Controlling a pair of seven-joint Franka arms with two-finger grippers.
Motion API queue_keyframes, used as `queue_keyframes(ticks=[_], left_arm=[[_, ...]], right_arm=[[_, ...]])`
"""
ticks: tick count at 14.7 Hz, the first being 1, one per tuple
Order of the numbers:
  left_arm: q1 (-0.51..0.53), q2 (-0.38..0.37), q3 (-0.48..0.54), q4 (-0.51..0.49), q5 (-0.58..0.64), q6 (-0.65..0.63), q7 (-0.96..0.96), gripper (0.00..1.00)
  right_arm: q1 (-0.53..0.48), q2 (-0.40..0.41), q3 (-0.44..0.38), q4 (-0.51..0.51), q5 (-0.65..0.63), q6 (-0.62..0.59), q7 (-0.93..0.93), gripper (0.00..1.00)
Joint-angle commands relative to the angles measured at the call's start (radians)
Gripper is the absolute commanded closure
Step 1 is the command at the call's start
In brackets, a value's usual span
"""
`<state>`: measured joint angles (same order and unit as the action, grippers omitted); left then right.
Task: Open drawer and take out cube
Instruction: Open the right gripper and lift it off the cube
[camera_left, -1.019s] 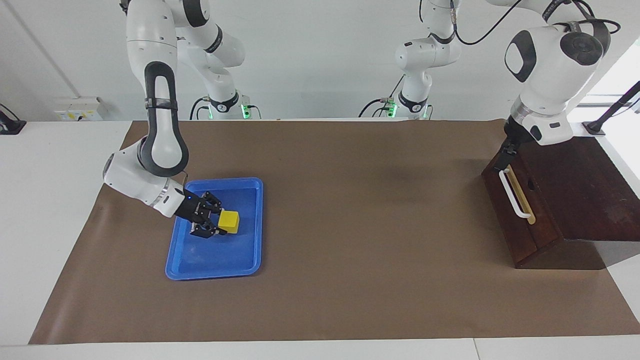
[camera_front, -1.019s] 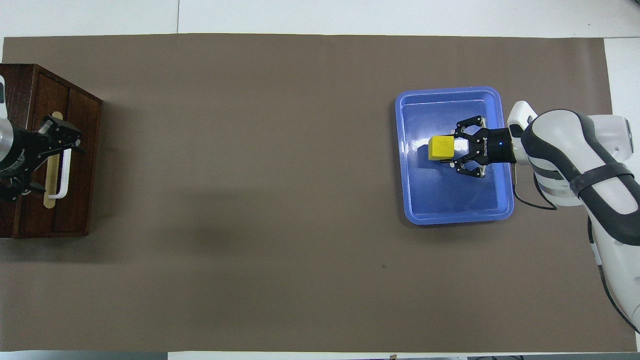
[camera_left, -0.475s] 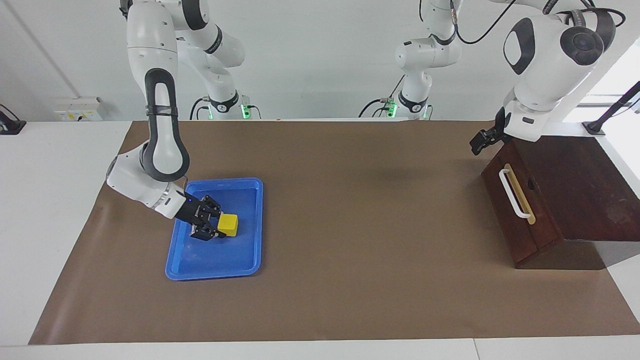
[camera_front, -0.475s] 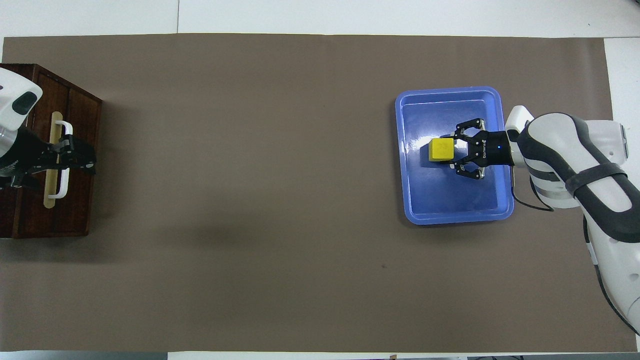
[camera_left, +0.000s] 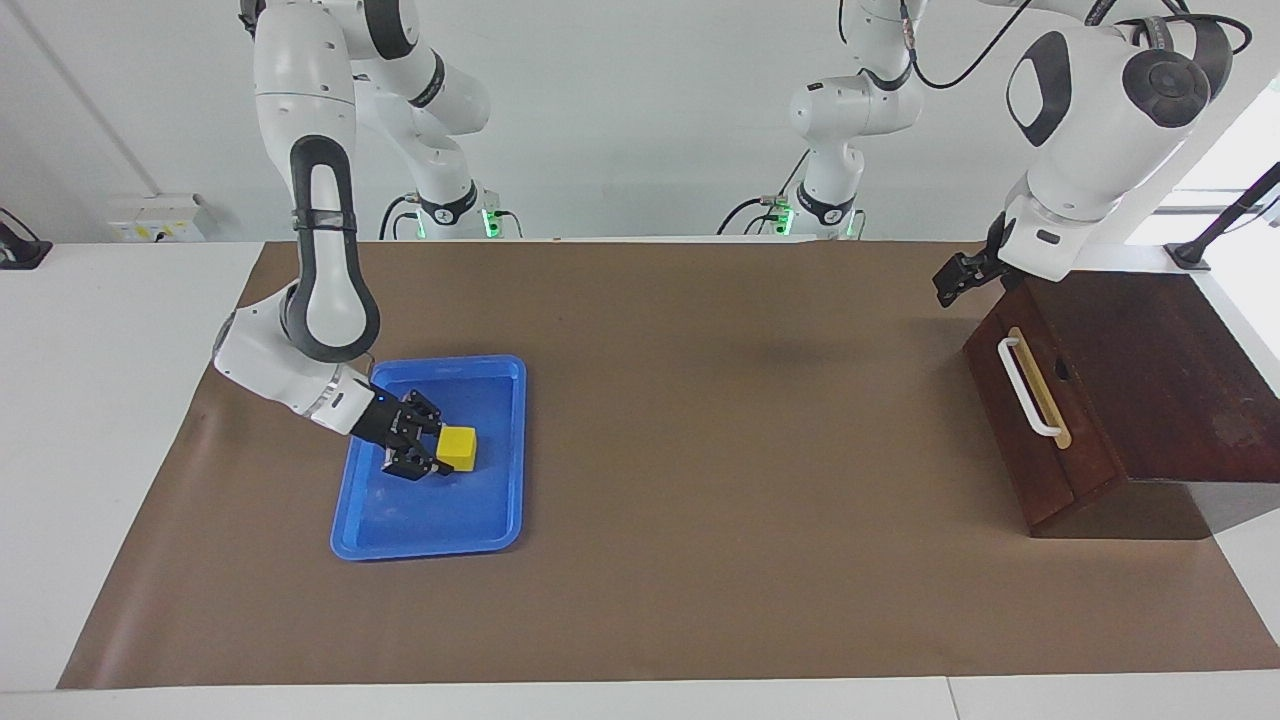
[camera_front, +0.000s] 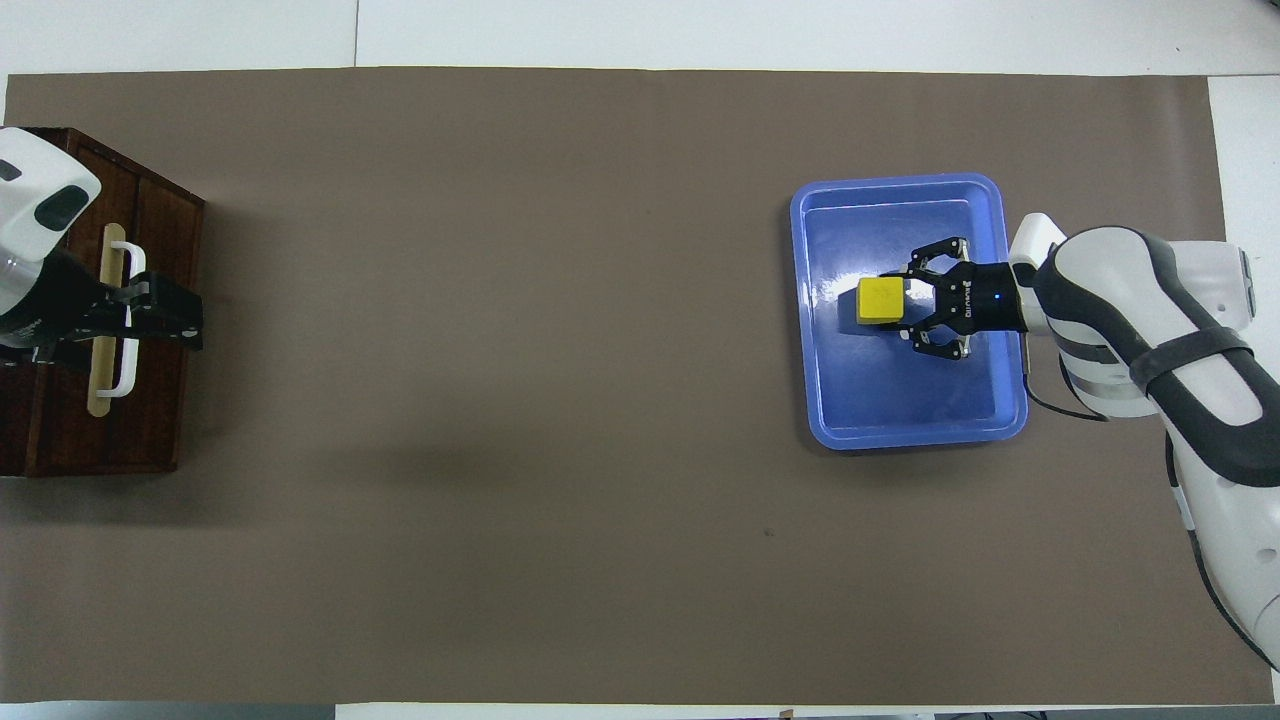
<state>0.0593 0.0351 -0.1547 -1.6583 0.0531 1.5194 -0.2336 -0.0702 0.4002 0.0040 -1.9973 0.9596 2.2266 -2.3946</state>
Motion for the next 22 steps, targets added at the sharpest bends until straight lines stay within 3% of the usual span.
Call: queue_keyframes(ticks=[1,9,11,15,20,22], left_arm=[[-0.003,0.011,0.004,0.047,0.001,-0.025,0.048,0.0],[-0.009,0.005,0.006,0.046,-0.003,-0.033,0.08,0.0],[-0.009,0.006,0.003,0.054,-0.007,-0.045,0.082,0.0],[-0.007,0.003,0.015,0.055,-0.009,-0.045,0.111,0.0],[-0.007,0.002,0.021,0.06,-0.006,-0.028,0.158,0.0],[0.004,-0.014,0.02,0.057,-0.009,-0.03,0.163,0.0]], right_arm=[[-0.005,-0.009,0.01,-0.023,0.022,0.019,-0.029,0.0],[-0.016,-0.021,0.007,0.037,0.019,-0.093,0.087,0.0],[-0.011,-0.075,0.004,0.054,-0.002,-0.116,0.181,0.0],[0.0,-0.197,0.004,0.092,-0.189,-0.157,0.475,0.0],[-0.013,-0.248,-0.001,0.231,-0.368,-0.352,0.808,0.0],[-0.007,-0.288,0.001,0.27,-0.483,-0.367,0.918,0.0]])
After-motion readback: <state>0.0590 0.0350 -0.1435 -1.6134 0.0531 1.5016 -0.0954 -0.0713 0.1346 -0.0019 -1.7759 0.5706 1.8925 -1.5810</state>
